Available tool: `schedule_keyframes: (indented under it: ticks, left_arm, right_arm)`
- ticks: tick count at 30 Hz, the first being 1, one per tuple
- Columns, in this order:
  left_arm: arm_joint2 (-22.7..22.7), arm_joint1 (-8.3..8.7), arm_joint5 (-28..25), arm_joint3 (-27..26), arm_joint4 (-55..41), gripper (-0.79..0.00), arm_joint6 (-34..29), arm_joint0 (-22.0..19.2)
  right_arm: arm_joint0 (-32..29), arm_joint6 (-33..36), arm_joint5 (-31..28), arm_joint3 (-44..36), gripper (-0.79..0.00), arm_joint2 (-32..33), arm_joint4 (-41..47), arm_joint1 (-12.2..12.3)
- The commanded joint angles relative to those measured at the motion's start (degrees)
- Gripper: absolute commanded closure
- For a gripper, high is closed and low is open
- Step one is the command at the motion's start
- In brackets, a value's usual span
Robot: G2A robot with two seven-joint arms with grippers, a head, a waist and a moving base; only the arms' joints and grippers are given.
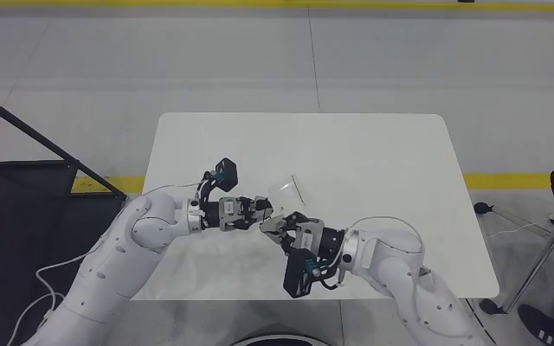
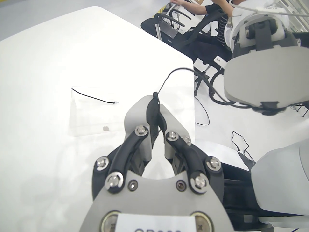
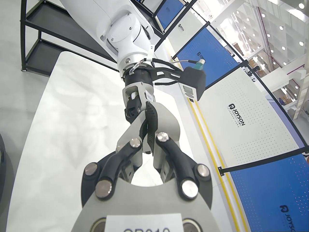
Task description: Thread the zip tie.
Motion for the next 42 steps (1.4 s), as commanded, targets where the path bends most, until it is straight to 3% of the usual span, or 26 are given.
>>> schedule_keyframes:
  ticks: [1,42]
  left_arm:
    - [-0.10,0.02,0.02,0.05,-0.03,0.000,0.21,0.02]
    - [-0.65,0.20,0.07,0.09,0.62,0.000,1.81,0.45]
  right_arm:
    - [0.21,0.28,-0.44,-0.06,0.000,-0.23,-0.18,0.03]
    - [3.00,3.21,-4.49,0.85,0.000,-3.34,-0.30,0.39]
